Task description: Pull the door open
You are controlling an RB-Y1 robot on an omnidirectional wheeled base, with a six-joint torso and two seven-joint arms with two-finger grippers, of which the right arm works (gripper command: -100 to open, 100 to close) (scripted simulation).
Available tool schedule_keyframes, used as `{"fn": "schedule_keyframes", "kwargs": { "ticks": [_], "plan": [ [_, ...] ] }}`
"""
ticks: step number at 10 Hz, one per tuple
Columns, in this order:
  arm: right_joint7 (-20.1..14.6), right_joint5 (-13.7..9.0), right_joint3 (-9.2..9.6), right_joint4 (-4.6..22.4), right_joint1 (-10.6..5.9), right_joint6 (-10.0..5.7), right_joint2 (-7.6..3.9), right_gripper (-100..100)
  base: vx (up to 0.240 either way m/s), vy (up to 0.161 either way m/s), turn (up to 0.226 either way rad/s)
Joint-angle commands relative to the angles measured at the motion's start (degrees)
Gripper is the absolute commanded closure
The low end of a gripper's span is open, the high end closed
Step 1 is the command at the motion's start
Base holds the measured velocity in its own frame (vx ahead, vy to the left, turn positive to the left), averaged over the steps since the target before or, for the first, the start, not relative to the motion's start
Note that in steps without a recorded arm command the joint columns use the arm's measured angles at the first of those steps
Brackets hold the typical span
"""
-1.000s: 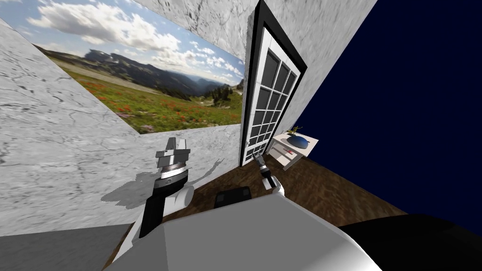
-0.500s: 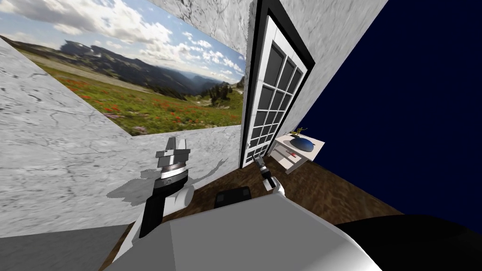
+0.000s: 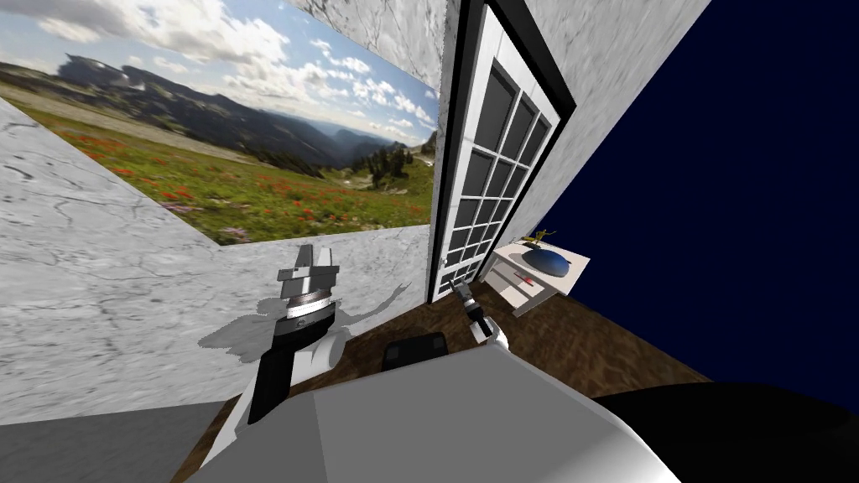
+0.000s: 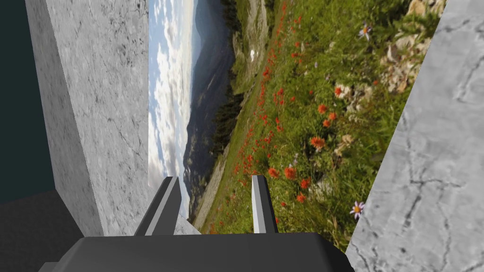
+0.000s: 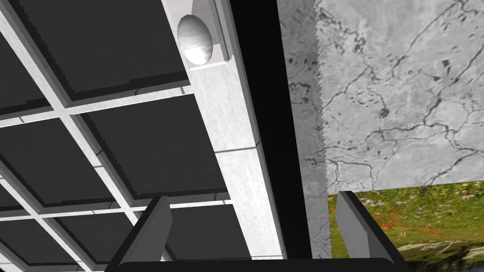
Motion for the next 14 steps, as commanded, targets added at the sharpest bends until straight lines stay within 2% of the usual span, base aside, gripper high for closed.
{"fn": "schedule_keyframes", "kwargs": {
  "ticks": [1,3,4,6,14],
  "plan": [
    [1.29,0.53,-0.13,1.73,-0.47,-0.53,-0.07,-100,0.082,-0.037,0.046],
    [2.70,1.13,-0.34,4.09,-1.18,-1.26,-0.30,-100,0.071,-0.041,0.047],
    [2.70,1.13,-0.34,4.09,-1.18,-1.26,-0.30,-100,0.041,-0.037,0.015],
    [4.53,1.92,-0.61,7.18,-2.12,-2.21,-0.60,-100,0.054,-0.039,0.047],
    [8.66,3.68,-1.21,14.11,-4.24,-4.34,-1.24,-100,0.066,-0.042,0.038]
  ]
}}
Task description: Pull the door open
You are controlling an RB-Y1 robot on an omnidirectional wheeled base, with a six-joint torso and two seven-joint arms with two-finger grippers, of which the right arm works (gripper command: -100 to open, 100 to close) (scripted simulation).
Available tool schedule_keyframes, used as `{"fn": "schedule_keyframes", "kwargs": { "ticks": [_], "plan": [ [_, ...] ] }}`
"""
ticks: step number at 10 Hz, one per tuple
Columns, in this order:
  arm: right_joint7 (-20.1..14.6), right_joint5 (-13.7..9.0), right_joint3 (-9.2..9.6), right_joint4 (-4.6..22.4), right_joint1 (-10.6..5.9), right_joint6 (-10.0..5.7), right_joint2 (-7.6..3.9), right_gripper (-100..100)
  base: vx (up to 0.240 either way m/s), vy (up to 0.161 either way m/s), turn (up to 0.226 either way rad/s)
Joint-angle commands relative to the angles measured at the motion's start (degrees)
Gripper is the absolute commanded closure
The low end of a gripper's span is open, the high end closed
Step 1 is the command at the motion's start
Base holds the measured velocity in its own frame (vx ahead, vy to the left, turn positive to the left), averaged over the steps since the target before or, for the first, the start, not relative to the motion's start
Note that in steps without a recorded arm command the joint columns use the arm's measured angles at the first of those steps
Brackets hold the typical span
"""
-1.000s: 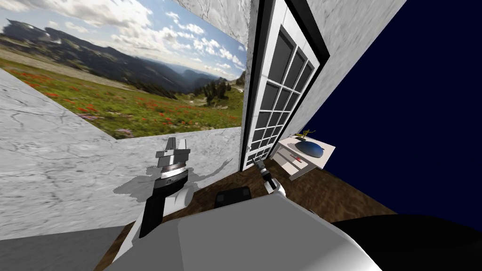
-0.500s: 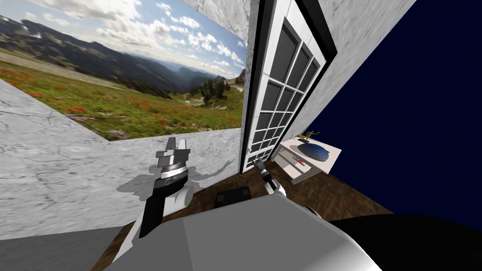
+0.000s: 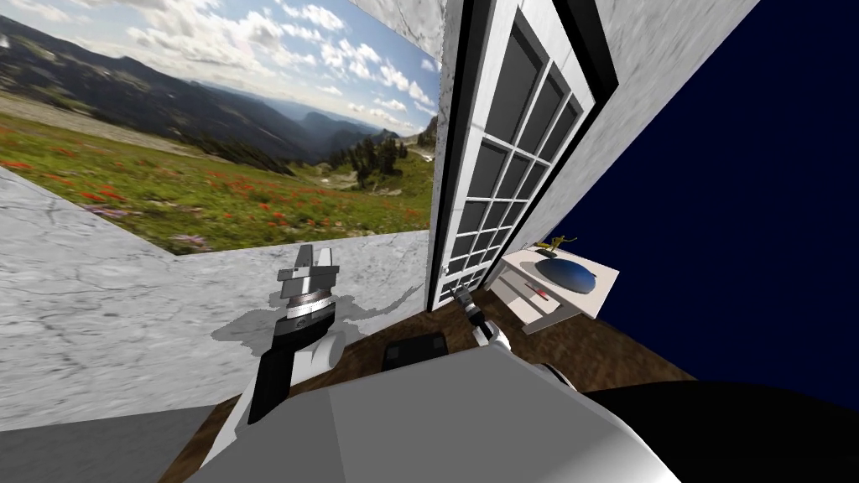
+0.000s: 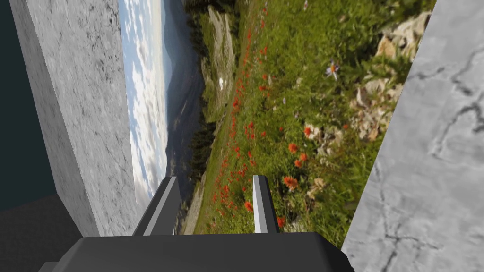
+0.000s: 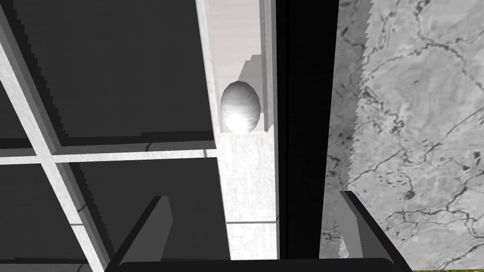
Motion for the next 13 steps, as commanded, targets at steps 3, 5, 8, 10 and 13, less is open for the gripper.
{"fn": "schedule_keyframes", "kwargs": {
  "ticks": [3,5,8,10,13],
  "plan": [
    [1.20,0.45,-0.19,2.15,-0.70,-0.71,-0.08,-100,0.049,-0.029,0.028],
    [1.46,-0.97,-1.74,3.28,0.04,-1.67,-1.06,-100,0.139,0.051,0.244],
    [1.57,-2.60,-3.49,4.40,0.93,-2.64,-2.15,-100,0.133,0.037,0.166],
    [1.67,-3.96,-4.96,5.34,1.68,-3.46,-3.07,-100,0.216,0.043,0.213],
    [1.70,-3.78,-4.76,4.31,1.96,-2.77,-2.68,100,0.046,0.018,0.024]
  ]
}}
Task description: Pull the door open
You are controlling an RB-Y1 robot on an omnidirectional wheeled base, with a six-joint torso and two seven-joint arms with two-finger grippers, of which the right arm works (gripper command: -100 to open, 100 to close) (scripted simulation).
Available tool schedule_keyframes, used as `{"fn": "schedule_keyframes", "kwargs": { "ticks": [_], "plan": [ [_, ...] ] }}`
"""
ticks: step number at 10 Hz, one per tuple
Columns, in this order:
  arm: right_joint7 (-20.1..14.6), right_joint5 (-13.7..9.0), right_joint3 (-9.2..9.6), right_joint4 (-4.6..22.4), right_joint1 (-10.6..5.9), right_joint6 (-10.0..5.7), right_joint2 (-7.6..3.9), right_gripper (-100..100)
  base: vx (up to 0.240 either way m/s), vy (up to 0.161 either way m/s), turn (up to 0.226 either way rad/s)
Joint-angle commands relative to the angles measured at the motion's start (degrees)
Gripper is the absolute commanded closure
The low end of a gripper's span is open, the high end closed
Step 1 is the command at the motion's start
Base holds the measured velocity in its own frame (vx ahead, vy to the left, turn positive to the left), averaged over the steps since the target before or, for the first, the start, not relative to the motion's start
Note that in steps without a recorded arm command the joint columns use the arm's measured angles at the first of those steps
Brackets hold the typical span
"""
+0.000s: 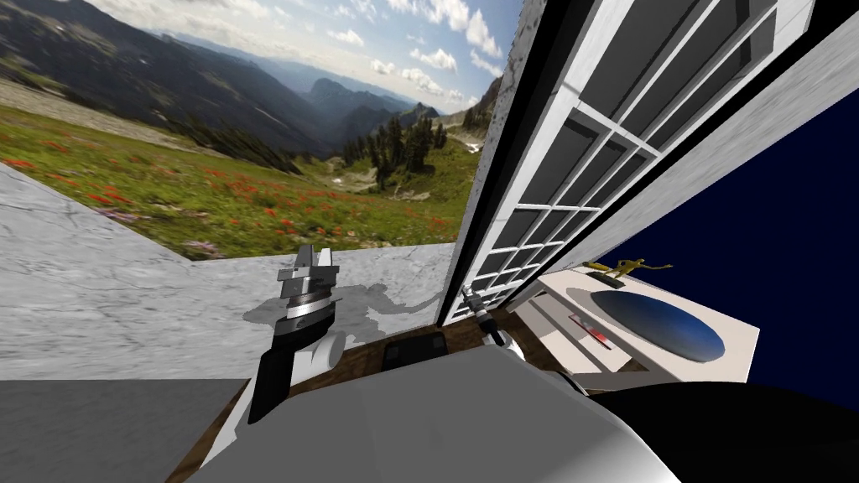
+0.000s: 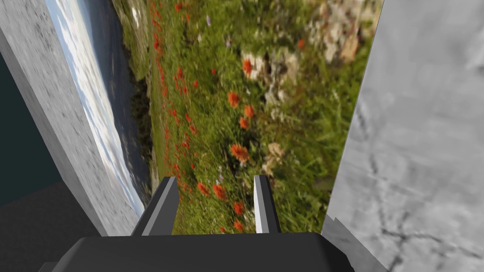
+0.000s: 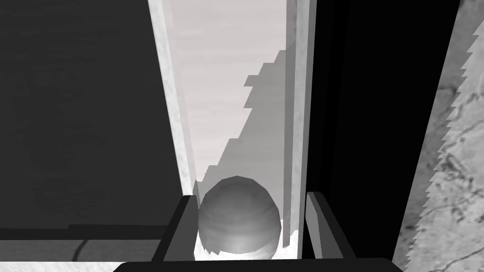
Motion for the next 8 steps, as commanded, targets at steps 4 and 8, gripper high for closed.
{"fn": "schedule_keyframes", "kwargs": {
  "ticks": [4,8],
  "plan": [
    [0.00,0.01,0.02,-0.11,-0.09,0.14,0.03,100,-0.005,-0.006,0.002],
    [-3.56,-0.62,0.44,-0.05,-0.19,0.27,-0.11,100,-0.010,-0.005,0.009]
  ]
}}
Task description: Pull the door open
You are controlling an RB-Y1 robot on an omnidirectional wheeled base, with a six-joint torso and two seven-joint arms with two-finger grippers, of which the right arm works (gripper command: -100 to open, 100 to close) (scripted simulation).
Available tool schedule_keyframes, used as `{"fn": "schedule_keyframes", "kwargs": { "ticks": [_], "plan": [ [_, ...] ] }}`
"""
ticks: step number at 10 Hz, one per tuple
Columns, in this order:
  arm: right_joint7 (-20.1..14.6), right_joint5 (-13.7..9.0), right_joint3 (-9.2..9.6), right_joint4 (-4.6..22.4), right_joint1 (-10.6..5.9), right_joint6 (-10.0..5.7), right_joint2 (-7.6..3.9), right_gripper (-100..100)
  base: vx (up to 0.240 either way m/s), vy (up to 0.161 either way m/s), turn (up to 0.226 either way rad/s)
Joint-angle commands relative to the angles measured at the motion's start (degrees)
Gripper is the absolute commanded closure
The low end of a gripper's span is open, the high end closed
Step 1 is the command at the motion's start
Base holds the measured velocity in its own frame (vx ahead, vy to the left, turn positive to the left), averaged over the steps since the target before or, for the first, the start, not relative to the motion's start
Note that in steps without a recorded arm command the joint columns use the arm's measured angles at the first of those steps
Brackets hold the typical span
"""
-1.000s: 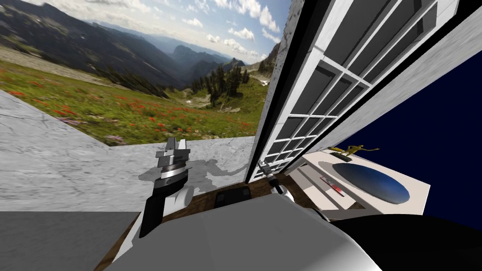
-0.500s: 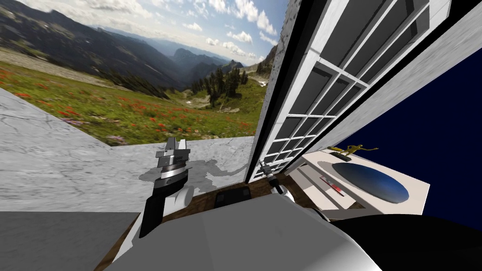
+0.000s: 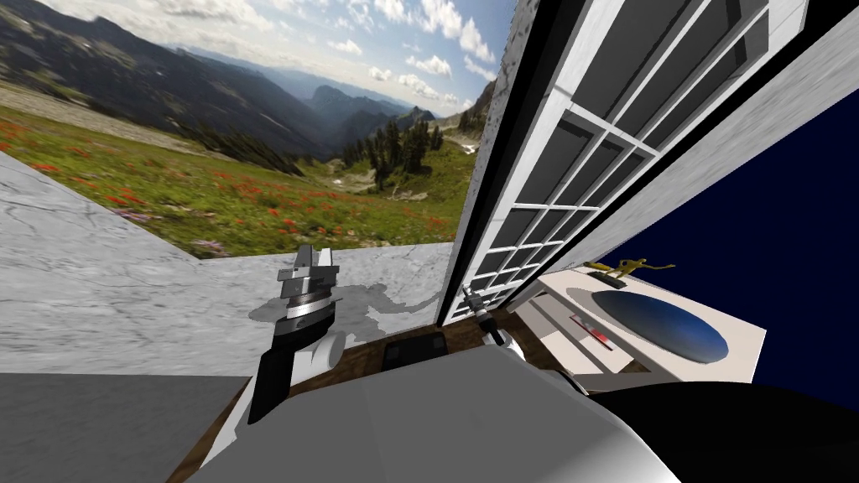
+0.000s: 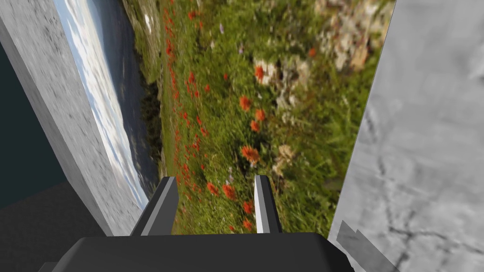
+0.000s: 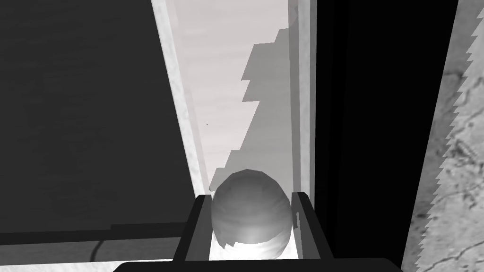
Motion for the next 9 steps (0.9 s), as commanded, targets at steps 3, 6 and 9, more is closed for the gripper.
{"fn": "schedule_keyframes", "kwargs": {
  "ticks": [3,6,9],
  "plan": [
    [-4.98,-0.82,0.78,-0.06,-0.07,0.13,0.05,100,-0.021,-0.008,0.016],
    [-9.90,-1.73,1.52,0.00,-0.26,0.24,-0.03,100,-0.028,-0.011,0.019],
    [-14.11,-2.58,2.22,0.06,-0.43,0.34,-0.09,100,-0.027,-0.012,0.016]
  ]
}}
